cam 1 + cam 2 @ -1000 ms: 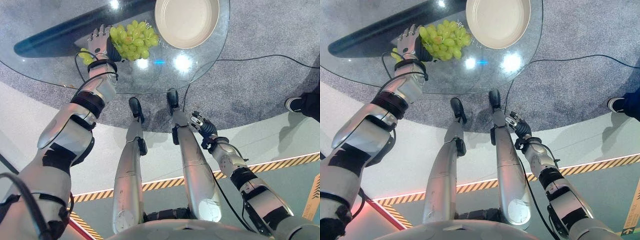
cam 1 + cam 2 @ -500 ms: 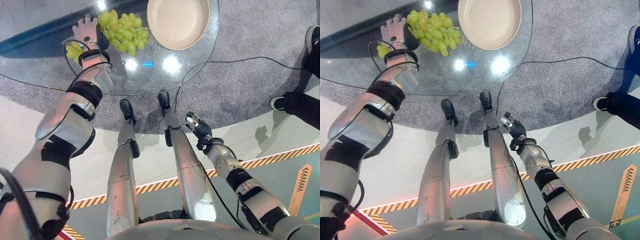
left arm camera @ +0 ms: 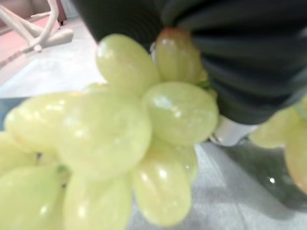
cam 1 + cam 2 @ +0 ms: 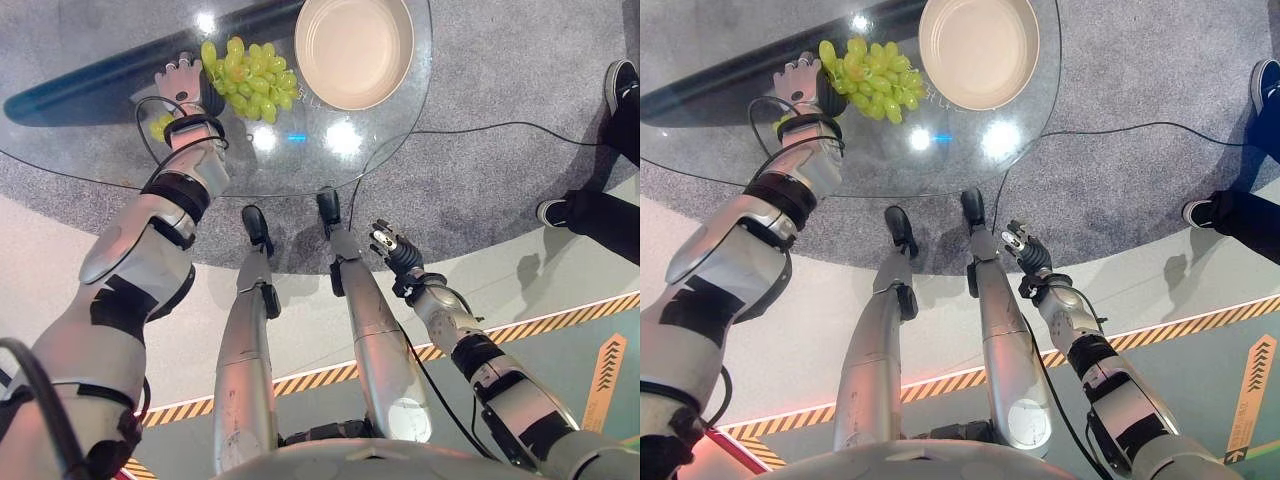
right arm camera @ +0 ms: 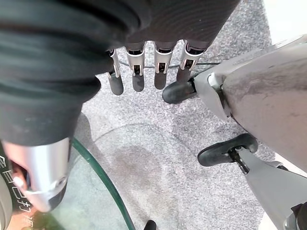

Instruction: Pick up fruits into the plate

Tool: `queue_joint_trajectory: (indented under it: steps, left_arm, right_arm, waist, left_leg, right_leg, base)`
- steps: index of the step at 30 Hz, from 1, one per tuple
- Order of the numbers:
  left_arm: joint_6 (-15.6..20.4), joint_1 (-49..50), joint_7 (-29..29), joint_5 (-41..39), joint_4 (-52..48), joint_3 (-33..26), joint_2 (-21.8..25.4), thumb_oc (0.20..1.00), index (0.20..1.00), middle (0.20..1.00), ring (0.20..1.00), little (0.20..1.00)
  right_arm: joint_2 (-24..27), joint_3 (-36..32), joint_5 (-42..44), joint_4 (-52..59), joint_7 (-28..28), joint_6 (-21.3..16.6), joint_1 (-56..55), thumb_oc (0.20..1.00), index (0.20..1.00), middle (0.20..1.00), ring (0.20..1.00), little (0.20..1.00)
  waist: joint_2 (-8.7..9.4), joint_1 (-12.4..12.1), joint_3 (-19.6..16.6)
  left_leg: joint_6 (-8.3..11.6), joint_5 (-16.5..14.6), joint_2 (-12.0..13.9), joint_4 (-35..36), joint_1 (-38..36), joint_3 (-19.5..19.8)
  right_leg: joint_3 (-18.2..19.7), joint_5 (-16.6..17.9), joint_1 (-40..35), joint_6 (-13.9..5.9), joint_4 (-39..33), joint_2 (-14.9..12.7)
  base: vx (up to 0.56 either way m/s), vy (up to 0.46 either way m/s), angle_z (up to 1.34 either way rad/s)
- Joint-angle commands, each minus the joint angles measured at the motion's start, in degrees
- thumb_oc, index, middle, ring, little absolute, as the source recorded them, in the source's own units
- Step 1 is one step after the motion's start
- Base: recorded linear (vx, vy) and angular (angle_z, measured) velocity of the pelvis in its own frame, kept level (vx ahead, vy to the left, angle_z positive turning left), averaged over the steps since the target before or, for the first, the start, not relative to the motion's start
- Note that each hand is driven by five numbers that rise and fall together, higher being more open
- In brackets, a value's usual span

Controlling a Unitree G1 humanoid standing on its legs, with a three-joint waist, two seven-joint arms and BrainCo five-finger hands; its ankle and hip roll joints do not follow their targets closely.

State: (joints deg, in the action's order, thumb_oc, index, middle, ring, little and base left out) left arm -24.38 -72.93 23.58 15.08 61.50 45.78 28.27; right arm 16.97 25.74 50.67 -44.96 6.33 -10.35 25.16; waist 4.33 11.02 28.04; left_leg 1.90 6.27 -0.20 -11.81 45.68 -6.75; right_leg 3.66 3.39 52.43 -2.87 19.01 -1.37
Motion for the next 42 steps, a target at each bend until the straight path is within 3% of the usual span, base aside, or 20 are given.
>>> queue_joint_trajectory:
  steps: [1,12,21,26,35,36,39,42]
  left_arm:
    - [3.24,4.30,-2.38,-4.35,1.40,-2.77,-1.15,0.200,0.200,0.200,0.200,0.200]
    - [11.81,12.41,-0.92,-7.97,-7.24,-7.88,1.46,0.200,0.200,0.200,0.200,0.200]
    - [15.83,20.64,-3.23,-7.40,-18.55,-12.84,6.26,0.200,0.200,0.200,0.200,0.200]
    - [17.66,29.11,-5.52,-1.47,-29.71,-14.61,11.41,0.200,0.200,0.200,0.200,0.200]
    - [22.55,38.68,-16.07,10.53,-49.17,-21.66,22.39,0.200,0.200,0.200,0.200,0.200]
    - [24.35,39.50,-18.54,12.69,-52.31,-22.70,23.91,0.200,0.200,0.200,0.200,0.200]
    - [27.71,39.47,-21.75,15.10,-56.13,-23.13,25.70,0.200,0.200,0.200,0.200,0.200]
    - [31.32,36.61,-24.91,16.51,-59.43,-21.11,26.69,0.200,0.200,0.200,0.200,0.200]
  right_arm:
    - [0.71,-0.12,1.34,2.88,0.39,-1.73,-2.99,1.000,1.000,1.000,1.000,1.000]
    - [0.51,-2.99,0.71,5.12,0.19,-2.64,-5.35,1.000,1.000,1.000,1.000,1.000]
    - [1.41,-6.00,-0.95,13.12,0.28,-3.96,-9.74,1.000,1.000,1.000,1.000,1.000]
    - [3.49,-8.79,-6.13,23.12,1.15,-3.85,-13.36,1.000,1.000,1.000,1.000,1.000]
    - [13.33,-16.87,-15.03,39.72,4.79,7.98,-14.94,1.000,1.000,1.000,1.000,1.000]
    - [15.84,-18.03,-16.65,41.59,5.47,11.05,-14.21,1.000,1.000,1.000,1.000,1.000]
    - [18.95,-18.47,-17.71,44.01,6.92,14.85,-12.73,1.000,1.000,1.000,1.000,1.000]
    - [21.31,-17.44,-14.05,45.51,8.96,20.38,-9.05,1.000,1.000,1.000,1.000,1.000]
  waist:
    - [-2.36,0.23,1.76]
    - [-3.95,-2.42,1.76]
    - [-4.33,-4.19,1.76]
    - [-4.48,-5.37,-2.04]
    - [-3.49,-7.86,-11.40]
    - [-3.38,-8.54,-13.27]
    - [-3.23,-9.28,-15.69]
    - [-3.09,-9.91,-18.21]
  left_leg:
    - [-0.41,-4.20,-1.33,-1.93,-3.01,3.42]
    - [-0.30,-4.22,-0.72,3.11,-16.15,4.15]
    - [0.10,-5.15,-0.22,6.76,-28.63,4.46]
    - [0.55,-5.59,0.00,8.93,-34.51,4.83]
    - [0.62,-7.22,0.02,11.65,-43.37,5.29]
    - [0.57,-7.62,-0.01,11.77,-44.76,5.51]
    - [0.52,-8.18,-0.12,12.21,-46.86,5.88]
    - [0.62,-8.59,-0.13,13.10,-49.15,6.11]
  right_leg:
    - [-0.86,1.18,-3.37,-0.22,-1.58,3.11]
    - [-3.13,-0.58,-15.71,-1.04,-3.68,1.16]
    - [-4.85,-1.44,-28.18,-2.04,-6.77,-1.08]
    - [-5.75,-1.49,-35.10,-2.66,-10.10,-2.64]
    - [-7.72,-1.74,-46.55,-3.87,-15.64,-4.12]
    - [-8.39,-2.00,-48.38,-3.92,-16.11,-4.22]
    - [-9.34,-2.15,-51.05,-4.00,-17.18,-4.41]
    - [-10.68,-2.06,-53.86,-4.07,-18.84,-4.65]
  base:
    - [0.00,0.000,0.00]
    - [-0.01,0.021,0.03]
    - [0.01,0.022,0.08]
    - [0.06,0.006,0.11]
    - [0.14,-0.034,0.14]
    - [0.17,-0.032,0.15]
    - [0.14,-0.022,0.15]
    - [0.10,-0.007,0.20]
